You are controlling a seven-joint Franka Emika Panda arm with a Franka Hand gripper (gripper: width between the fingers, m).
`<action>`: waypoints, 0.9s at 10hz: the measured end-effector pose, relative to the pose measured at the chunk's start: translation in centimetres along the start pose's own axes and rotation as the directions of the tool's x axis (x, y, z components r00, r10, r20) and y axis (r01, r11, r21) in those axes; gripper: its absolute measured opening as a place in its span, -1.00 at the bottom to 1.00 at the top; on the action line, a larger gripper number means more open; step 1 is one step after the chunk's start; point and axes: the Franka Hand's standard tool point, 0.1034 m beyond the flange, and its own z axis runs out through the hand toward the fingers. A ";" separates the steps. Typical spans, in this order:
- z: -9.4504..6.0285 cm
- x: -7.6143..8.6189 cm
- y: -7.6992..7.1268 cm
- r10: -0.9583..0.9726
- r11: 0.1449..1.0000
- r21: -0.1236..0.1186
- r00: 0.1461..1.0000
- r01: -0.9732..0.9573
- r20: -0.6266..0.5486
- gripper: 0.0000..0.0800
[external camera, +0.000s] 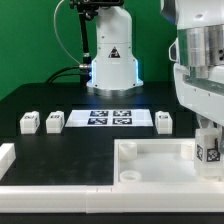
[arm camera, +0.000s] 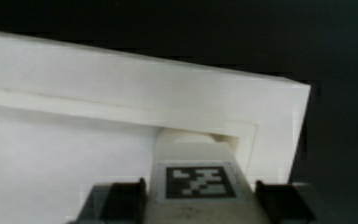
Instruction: Assemble one leg
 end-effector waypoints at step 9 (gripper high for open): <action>0.0 0.7 0.0 -0.759 0.651 -0.014 0.651 0.759 -0.007 0.62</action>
Offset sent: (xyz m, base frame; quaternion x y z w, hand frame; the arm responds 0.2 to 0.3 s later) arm 0.0020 -0.0025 0.0035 -0.0069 -0.0204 -0.3251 0.9454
